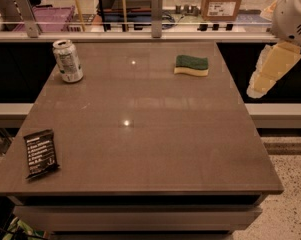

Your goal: Move sponge near 7up can

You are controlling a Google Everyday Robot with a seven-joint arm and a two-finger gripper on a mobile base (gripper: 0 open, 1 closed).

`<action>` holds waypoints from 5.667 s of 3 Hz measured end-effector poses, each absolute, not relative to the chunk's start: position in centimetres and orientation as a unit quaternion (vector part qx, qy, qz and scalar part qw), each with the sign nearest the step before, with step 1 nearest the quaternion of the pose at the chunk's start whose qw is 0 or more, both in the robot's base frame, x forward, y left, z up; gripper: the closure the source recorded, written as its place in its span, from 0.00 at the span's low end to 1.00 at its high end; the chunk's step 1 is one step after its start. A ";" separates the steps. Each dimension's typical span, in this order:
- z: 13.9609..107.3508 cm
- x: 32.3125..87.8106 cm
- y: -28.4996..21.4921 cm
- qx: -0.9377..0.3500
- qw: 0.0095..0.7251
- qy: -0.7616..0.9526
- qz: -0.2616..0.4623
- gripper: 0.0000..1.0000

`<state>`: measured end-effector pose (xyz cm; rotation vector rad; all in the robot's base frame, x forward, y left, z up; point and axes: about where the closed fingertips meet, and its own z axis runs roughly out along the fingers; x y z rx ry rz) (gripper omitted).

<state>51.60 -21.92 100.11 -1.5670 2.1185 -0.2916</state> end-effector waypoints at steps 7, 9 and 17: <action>96.9 65.4 -20.9 -0.620 0.158 0.765 -0.071 0.00; 93.9 69.0 -19.2 -0.635 0.148 0.756 -0.049 0.00; 85.4 74.0 -17.5 -0.647 0.122 0.753 0.005 0.00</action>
Offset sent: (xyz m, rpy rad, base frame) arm 0.0482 -0.0048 -0.0139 -0.0401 0.0576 -0.0195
